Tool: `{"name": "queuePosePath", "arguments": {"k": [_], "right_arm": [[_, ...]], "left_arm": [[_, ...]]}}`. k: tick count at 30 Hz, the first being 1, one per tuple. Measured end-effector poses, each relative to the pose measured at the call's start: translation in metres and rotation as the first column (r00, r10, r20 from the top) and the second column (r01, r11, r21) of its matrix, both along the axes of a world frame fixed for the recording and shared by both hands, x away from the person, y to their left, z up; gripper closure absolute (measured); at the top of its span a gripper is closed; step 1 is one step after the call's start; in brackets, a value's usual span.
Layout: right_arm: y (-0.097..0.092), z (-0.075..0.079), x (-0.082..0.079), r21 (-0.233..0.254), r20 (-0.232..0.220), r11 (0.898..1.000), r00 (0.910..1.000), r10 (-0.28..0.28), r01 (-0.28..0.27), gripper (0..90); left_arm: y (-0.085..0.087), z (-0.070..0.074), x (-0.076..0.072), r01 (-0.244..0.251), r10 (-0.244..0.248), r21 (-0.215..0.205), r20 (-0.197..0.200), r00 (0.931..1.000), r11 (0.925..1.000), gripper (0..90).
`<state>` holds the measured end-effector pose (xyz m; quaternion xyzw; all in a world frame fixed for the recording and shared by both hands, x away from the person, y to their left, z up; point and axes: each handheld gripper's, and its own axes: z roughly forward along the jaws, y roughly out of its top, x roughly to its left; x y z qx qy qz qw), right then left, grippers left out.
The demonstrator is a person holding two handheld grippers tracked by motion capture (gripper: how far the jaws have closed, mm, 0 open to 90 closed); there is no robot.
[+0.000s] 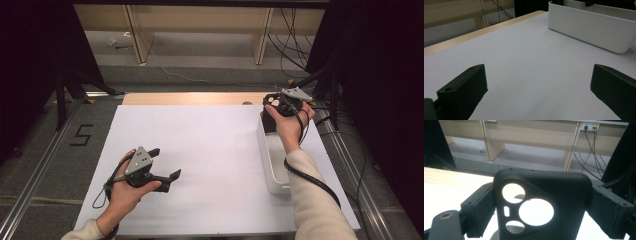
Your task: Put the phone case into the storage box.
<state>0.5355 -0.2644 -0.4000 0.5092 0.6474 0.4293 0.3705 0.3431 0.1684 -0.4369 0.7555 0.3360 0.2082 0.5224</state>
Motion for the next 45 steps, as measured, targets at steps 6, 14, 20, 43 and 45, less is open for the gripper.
{"name": "queuePosePath", "arguments": {"k": [6,14,20,43,45], "right_arm": [[0.001,-0.003,0.001,-0.002,-0.006,1.000,1.0000,-0.001,0.001,14.7],[0.001,-0.005,0.003,-0.003,-0.010,1.000,0.9999,-0.002,0.002,14.7],[0.002,-0.006,0.003,-0.004,-0.014,1.000,0.9999,-0.002,0.002,14.6],[0.003,-0.012,0.006,0.001,0.003,1.000,1.0000,-0.003,0.003,13.5],[0.003,-0.012,0.007,-0.006,-0.005,1.000,1.0000,-0.003,0.003,13.3]], "left_arm": [[0.000,0.000,0.000,0.000,0.000,-0.002,0.000,1.0000,1.0000,0.2],[0.000,0.000,0.000,0.000,0.000,0.000,0.000,1.0000,1.0000,0.2],[0.000,0.000,0.000,0.000,0.000,0.000,0.000,1.0000,1.0000,0.2],[0.000,0.000,0.000,-0.001,0.001,0.000,0.002,1.0000,1.0000,0.0],[0.000,0.000,0.000,-0.001,0.001,0.000,0.002,1.0000,1.0000,0.0]]}}
